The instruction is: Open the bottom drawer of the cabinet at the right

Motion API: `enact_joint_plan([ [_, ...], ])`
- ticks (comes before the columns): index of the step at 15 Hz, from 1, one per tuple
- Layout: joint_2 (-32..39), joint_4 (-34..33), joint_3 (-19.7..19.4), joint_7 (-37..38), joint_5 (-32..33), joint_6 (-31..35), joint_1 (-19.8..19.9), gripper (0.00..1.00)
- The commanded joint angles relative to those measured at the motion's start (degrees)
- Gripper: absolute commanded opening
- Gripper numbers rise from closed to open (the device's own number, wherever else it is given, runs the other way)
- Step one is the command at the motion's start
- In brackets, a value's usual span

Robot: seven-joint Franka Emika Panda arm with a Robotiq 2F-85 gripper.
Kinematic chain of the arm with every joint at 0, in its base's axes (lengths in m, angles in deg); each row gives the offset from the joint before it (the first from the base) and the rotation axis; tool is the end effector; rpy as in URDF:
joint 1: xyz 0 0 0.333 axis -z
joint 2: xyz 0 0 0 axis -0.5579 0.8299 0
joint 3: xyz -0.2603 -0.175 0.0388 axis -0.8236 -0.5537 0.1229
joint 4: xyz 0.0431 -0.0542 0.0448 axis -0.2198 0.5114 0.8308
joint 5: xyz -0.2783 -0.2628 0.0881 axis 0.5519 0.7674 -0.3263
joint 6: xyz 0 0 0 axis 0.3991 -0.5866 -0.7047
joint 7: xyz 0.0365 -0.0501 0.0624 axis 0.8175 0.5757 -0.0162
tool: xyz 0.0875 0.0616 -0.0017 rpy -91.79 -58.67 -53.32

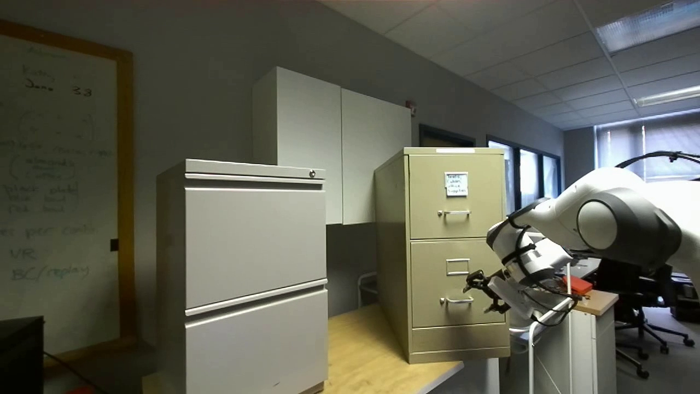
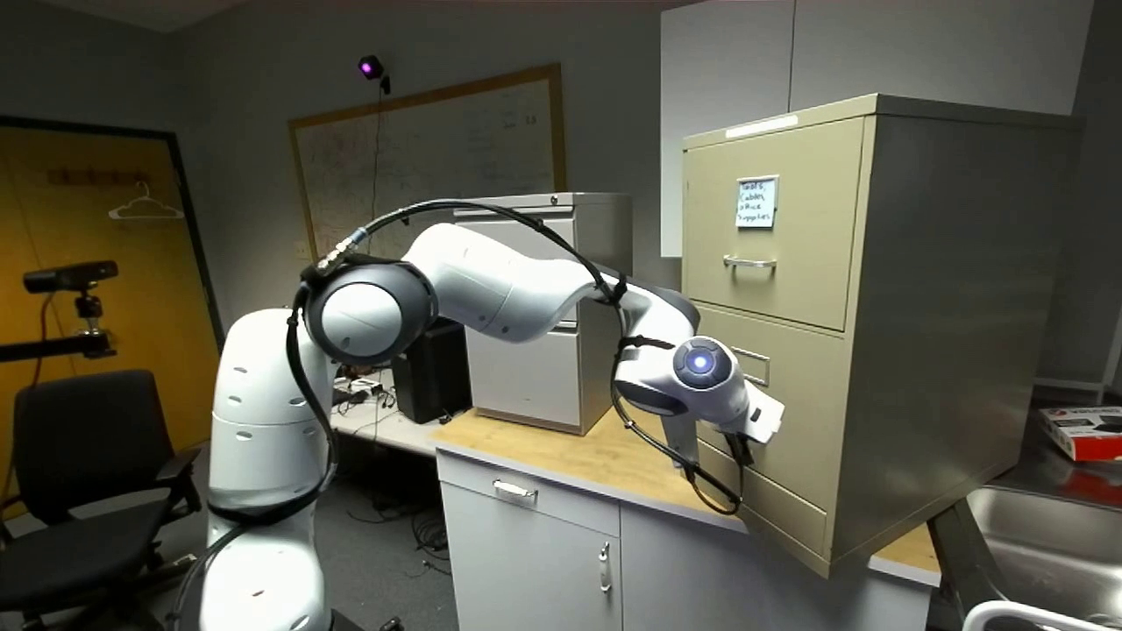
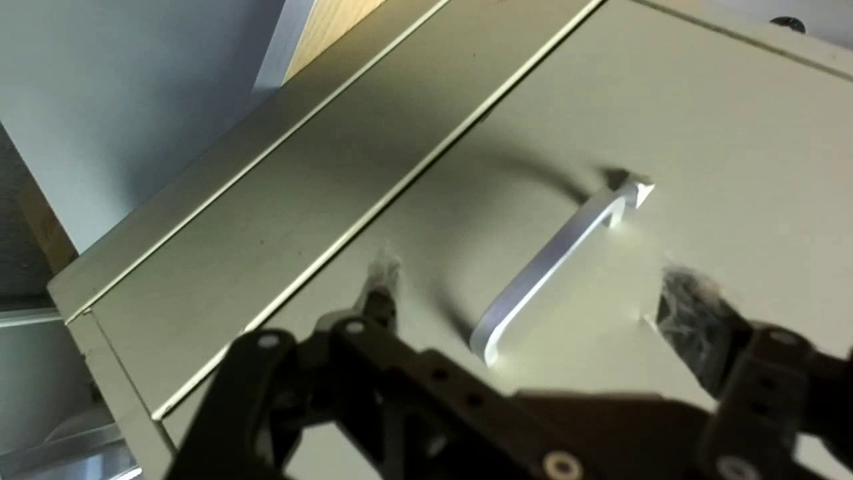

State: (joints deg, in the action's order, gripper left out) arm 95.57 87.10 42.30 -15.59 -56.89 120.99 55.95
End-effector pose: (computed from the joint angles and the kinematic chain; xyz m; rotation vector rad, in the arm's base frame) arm 0.5061 -0.3834 0.4191 -2.1619 1.2407 -1.0049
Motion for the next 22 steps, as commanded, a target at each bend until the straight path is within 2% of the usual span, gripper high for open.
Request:
enact_joint_plan([
  [1, 3.84, -6.15, -0.55, 1.88, -0.25, -0.82, 0.46, 1.0],
  [9, 14.58, -18.73, 0.53, 4.75, 0.42, -2.92, 2.27, 1.0],
  [14, 19.41, -20.17, 1.31, 6.02, 0.17, -5.87, 3.43, 1.0],
  [19, 20.36, -19.87, 2.14, 5.67, -1.88, -7.7, 4.34, 1.0],
  [20, 20.44, -19.92, 2.04, 6.12, -1.68, -7.42, 3.99, 0.75],
  [21, 20.4, -19.97, 1.94, 6.8, -1.24, -7.91, 3.83, 0.75],
  [22, 20.05, -19.9, 1.39, 8.88, 1.1, -9.45, 3.27, 0.69],
])
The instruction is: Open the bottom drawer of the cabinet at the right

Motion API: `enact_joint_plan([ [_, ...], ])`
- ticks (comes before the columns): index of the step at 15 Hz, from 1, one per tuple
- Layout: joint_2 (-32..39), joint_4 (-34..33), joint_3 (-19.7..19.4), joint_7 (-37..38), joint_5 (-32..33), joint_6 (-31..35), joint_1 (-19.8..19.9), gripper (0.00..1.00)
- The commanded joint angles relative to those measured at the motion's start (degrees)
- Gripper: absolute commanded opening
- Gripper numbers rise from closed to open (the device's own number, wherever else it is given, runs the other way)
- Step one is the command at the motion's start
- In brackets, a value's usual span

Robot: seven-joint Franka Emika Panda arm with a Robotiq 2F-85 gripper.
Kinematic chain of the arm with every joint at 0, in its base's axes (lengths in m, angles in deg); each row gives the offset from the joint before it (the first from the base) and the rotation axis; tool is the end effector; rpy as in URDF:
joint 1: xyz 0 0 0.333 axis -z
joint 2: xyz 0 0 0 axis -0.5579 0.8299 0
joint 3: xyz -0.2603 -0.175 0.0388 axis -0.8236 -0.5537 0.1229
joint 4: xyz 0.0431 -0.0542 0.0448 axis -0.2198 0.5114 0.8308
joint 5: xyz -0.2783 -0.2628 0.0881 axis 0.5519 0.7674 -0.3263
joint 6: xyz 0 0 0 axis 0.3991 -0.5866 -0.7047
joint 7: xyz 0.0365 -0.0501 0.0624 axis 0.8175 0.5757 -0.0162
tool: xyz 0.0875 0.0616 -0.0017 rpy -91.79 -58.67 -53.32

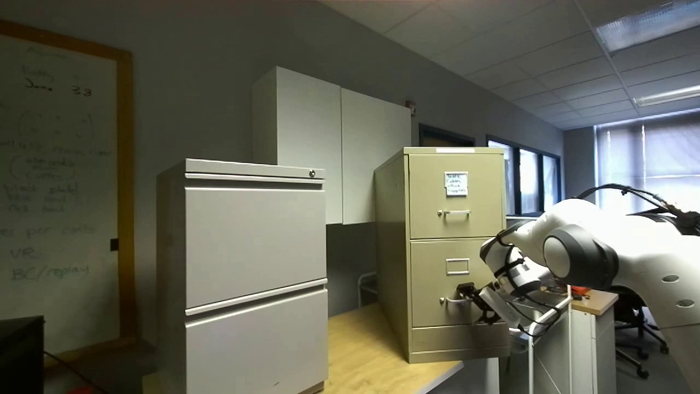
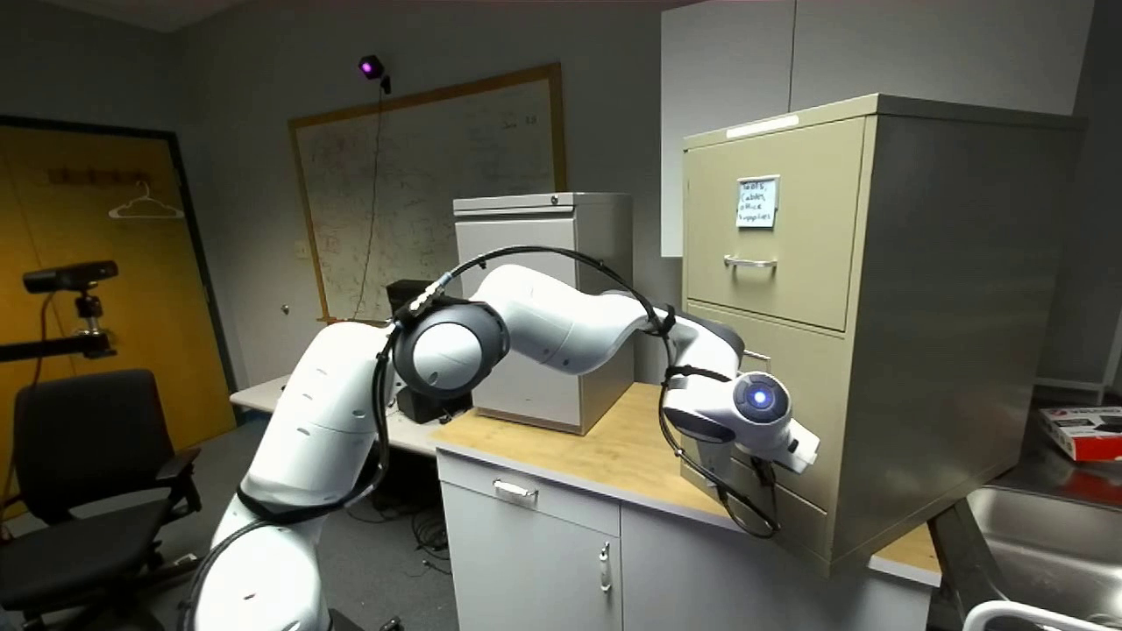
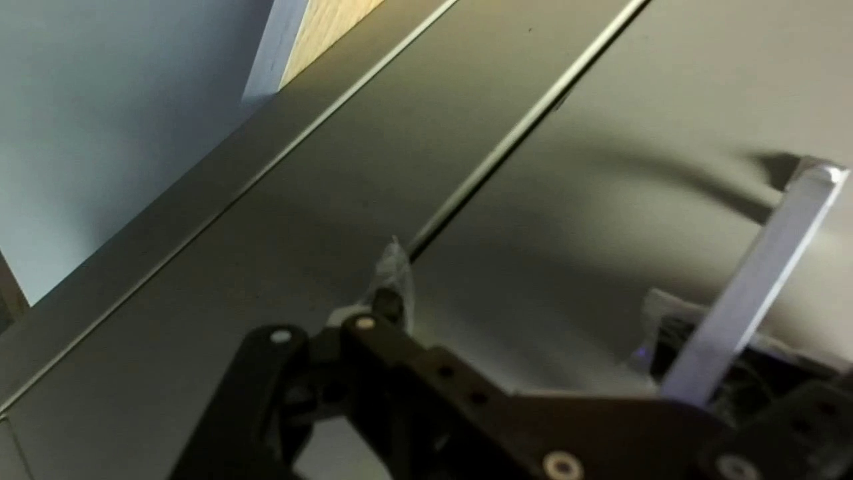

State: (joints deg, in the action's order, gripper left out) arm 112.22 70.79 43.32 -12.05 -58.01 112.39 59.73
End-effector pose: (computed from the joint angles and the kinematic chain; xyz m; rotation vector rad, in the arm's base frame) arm 0.5649 -0.4263 0.3576 -2.1180 1.2329 -0.8689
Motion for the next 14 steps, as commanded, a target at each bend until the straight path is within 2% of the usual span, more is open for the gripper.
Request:
enact_joint_plan([
  [1, 2.89, -3.21, -0.12, 6.64, 4.07, -1.67, -1.03, 0.64],
  [3, 1.1, -1.7, -1.28, 11.19, 11.23, -6.7, -1.88, 0.49],
  [5, -0.93, 0.48, -1.25, 11.74, 15.46, -7.87, -1.97, 0.33],
  [9, -5.44, 8.13, -0.57, 9.9, 15.98, -6.32, -1.11, 0.04],
  [11, -7.01, 10.21, -0.36, 9.84, 14.83, -5.53, -0.76, 0.06],
  [14, -8.65, 11.84, 0.64, 7.77, 12.17, -5.46, -0.05, 0.05],
])
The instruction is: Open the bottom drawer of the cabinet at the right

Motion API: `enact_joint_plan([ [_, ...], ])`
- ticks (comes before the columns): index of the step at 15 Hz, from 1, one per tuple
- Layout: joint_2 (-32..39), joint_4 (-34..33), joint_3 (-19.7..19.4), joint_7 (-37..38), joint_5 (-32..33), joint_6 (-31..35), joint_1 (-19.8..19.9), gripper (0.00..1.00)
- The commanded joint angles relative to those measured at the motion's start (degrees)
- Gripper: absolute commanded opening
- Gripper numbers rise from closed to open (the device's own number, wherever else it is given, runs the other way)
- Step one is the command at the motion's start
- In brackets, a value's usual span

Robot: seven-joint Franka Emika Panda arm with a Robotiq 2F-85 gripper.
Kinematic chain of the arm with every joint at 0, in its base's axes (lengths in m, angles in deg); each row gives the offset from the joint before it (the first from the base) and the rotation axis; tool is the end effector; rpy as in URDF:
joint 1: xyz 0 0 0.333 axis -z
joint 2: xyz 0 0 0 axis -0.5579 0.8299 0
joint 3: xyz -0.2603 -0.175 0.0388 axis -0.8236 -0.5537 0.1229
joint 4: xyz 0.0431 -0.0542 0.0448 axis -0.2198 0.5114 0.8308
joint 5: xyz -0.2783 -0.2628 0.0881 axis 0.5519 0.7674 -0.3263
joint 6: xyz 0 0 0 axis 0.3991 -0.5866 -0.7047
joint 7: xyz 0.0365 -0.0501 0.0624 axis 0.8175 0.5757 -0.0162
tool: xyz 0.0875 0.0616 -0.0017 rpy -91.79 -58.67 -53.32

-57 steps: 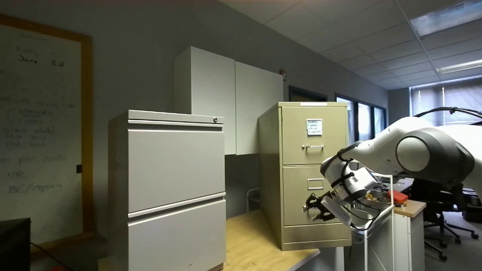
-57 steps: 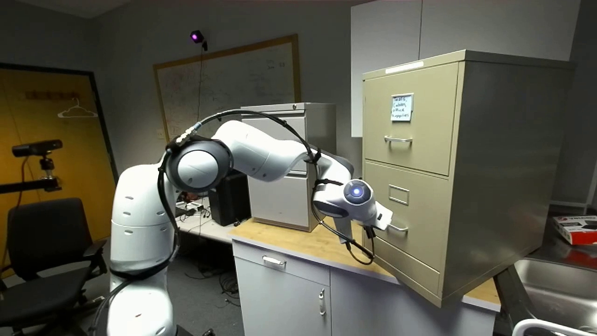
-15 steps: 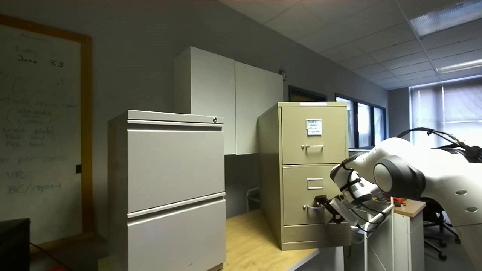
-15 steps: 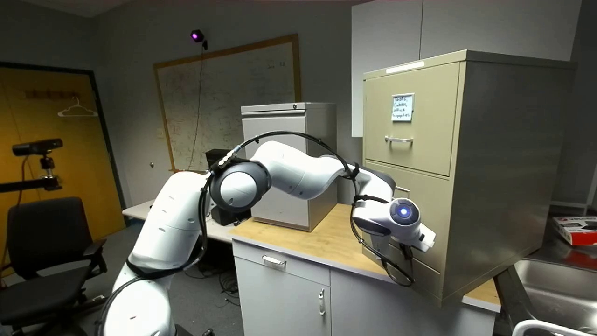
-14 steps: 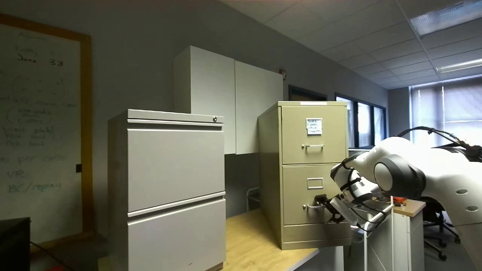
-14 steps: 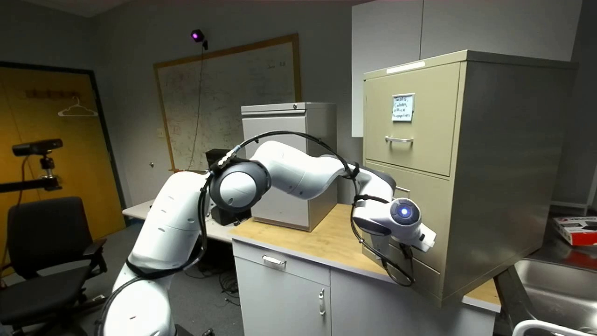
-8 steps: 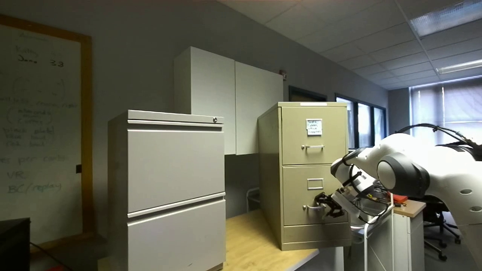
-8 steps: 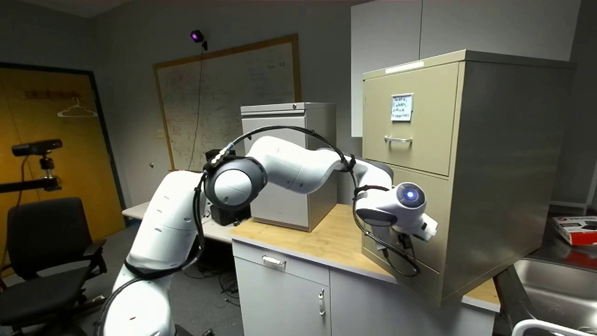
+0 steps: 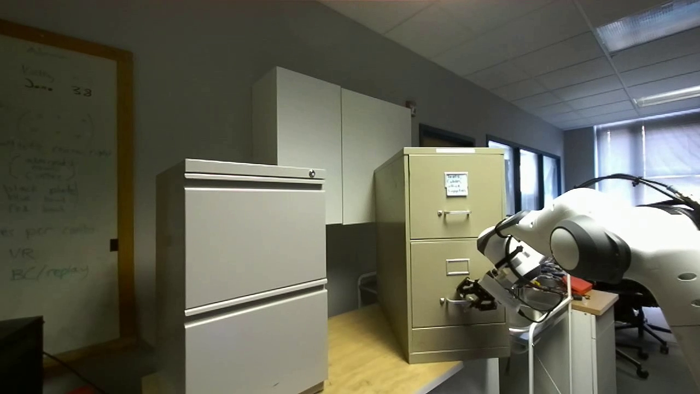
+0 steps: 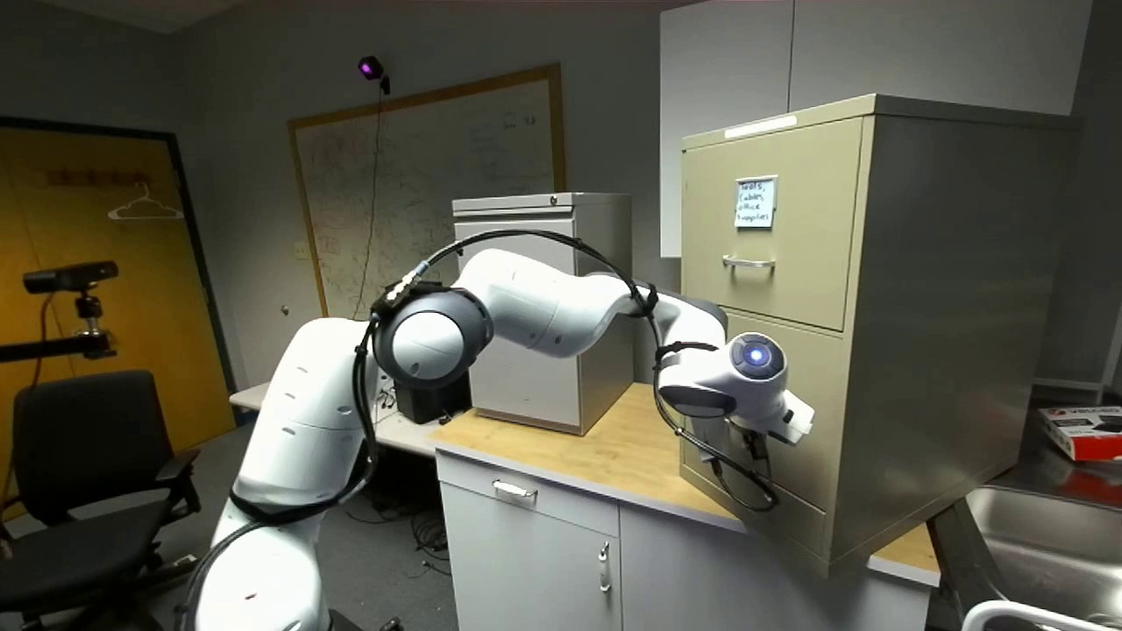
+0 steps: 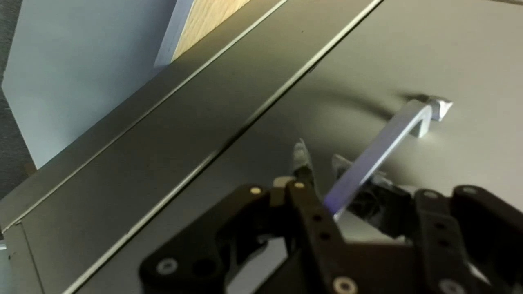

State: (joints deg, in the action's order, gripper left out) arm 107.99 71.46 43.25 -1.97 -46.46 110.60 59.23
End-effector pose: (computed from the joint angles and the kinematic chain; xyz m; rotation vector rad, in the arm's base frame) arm 0.5633 -0.4161 0.4001 -2.1853 1.2590 -0.7881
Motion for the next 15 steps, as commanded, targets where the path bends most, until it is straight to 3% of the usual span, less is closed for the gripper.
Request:
enact_joint_plan([
  [1, -4.89, 11.45, 1.62, -5.37, -1.83, -4.19, 1.18, 0.05],
  [5, -7.21, 13.34, 2.7, -16.12, -9.72, -2.87, 1.61, 0.04],
  [8, -10.53, 17.12, 2.7, -21.1, -14.35, -0.73, -0.24, 0.05],
  [15, -12.0, 18.66, 3.01, -16.17, -13.11, 4.98, -4.88, 0.05],
])
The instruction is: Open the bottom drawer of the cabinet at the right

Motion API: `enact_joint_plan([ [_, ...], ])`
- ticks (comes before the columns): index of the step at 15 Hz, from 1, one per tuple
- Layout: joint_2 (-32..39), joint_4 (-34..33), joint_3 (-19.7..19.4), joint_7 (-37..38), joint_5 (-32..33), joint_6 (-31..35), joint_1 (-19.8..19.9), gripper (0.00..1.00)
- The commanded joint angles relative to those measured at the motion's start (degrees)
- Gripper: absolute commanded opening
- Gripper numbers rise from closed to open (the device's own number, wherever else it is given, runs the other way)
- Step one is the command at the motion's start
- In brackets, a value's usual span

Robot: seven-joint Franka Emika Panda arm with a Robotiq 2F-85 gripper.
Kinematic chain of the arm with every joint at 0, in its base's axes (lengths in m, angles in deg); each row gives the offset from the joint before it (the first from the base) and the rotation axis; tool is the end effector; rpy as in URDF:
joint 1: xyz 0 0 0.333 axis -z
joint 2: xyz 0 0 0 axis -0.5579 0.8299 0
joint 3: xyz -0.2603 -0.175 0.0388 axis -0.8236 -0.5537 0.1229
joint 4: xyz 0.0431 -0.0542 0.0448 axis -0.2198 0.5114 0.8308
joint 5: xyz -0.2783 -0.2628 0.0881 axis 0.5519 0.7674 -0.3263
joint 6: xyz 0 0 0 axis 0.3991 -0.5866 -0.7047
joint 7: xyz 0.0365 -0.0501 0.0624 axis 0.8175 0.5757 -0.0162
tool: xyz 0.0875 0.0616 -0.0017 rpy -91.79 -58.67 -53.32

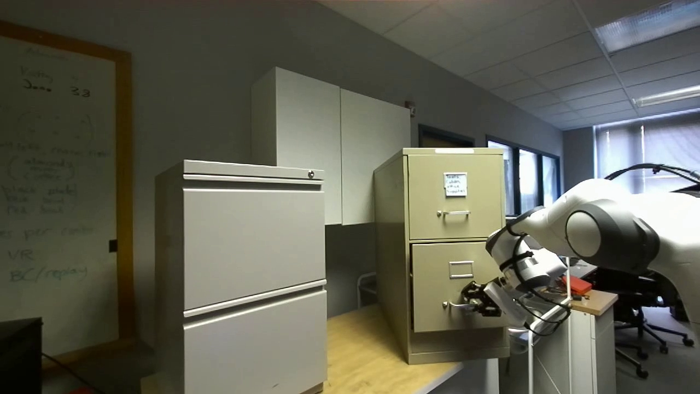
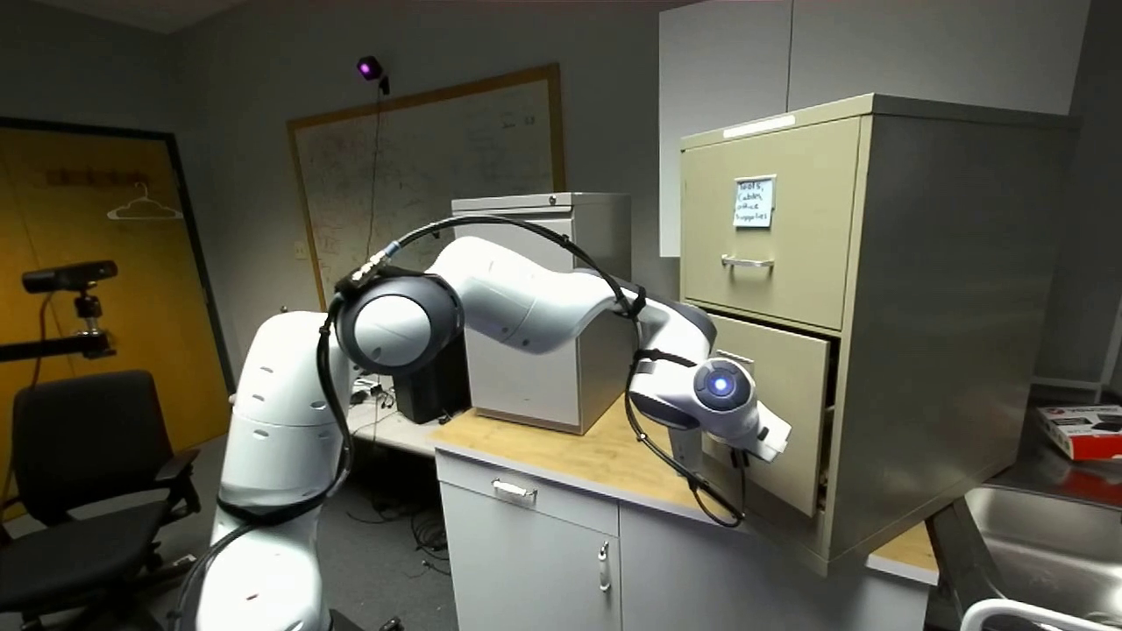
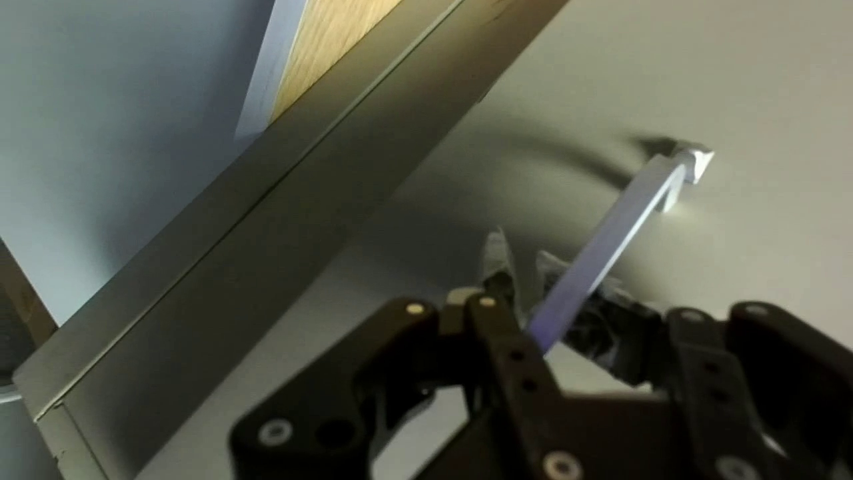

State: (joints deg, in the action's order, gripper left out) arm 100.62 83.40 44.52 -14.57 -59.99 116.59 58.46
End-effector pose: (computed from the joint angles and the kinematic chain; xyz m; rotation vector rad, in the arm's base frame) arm 0.5259 -0.3878 0.3893 -2.0869 1.2437 -0.9166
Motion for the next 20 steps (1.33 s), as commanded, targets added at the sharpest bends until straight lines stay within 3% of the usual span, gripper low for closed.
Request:
enact_joint_plan([
  [1, -4.5, 6.7, 1.88, -2.99, 0.36, -0.2, -4.44, 0.05],
  [7, -5.3, 8.54, 3.81, -4.88, -1.8, 3.05, -5.57, 0.05],
  [13, -4.68, 9.58, 5.52, -10.1, -9.0, 6.5, -5.71, 0.05],
  [20, -9.27, 16.79, 3.15, -21.89, -16.3, 1.02, -2.32, 0.05],
])
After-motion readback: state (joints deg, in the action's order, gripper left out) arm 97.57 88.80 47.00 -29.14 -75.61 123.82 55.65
